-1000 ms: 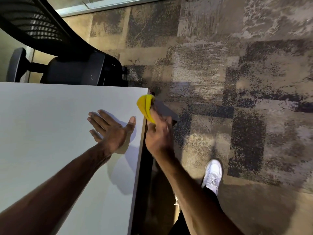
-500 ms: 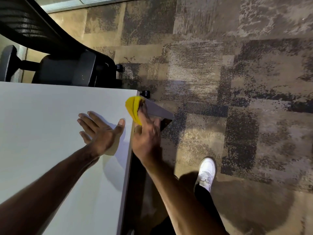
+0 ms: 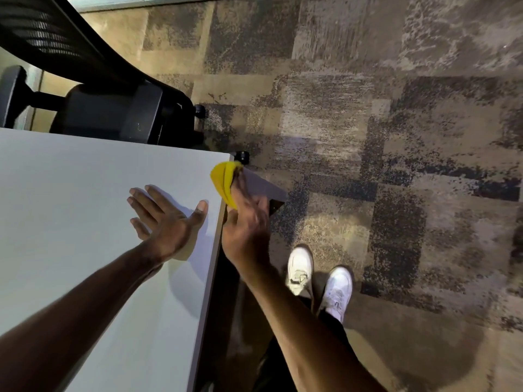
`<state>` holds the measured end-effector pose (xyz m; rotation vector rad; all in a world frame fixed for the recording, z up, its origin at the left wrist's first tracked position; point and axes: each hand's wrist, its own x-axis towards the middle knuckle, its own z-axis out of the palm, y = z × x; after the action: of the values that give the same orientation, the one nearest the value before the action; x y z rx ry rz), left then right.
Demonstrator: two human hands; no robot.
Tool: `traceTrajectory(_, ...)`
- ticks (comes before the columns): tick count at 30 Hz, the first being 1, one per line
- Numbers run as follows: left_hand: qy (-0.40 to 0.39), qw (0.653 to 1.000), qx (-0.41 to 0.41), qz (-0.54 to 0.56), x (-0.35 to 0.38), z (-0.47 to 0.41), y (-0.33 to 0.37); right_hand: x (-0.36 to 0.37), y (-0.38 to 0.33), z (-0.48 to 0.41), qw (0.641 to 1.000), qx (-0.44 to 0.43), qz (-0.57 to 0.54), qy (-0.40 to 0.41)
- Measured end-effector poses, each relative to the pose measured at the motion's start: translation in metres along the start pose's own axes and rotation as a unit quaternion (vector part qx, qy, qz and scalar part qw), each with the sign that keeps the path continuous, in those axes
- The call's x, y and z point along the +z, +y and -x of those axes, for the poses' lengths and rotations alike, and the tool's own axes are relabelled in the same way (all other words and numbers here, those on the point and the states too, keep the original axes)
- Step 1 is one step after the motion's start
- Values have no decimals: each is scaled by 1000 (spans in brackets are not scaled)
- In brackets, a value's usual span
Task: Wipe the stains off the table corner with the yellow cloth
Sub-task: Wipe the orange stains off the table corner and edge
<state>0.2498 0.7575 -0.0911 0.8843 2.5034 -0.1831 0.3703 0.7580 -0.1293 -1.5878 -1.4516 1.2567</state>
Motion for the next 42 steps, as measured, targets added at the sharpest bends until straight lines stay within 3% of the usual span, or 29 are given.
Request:
traceTrajectory(4, -22, 1000, -4, -3, -7, 7, 7, -2, -3, -40, 999, 25, 26, -11)
traceTrajectory(11, -44, 999, 18, -1, -12, 5, 7, -6, -4, 28, 998, 7, 5, -56)
traceTrajectory(16, -76, 997, 23, 1, -9, -3, -3, -7, -11, -33, 996, 63, 28, -50)
traceTrajectory(25, -142, 989, 43, 14, -17, -11, -15, -27, -13, 6, 994, -1, 65, -84)
traceTrajectory(29, -143, 988, 44, 28, -18, -10, -13, -37, -12, -36, 989, -32, 108, -98)
traceTrajectory(36, -190, 978, 59, 68, -23, -9, -8, -45, -20, -89, 938, -185, 239, -171)
traceTrajectory(42, -157, 981, 5, 111, -28, -4, 12, -65, -10, -88, 945, -173, 182, -210)
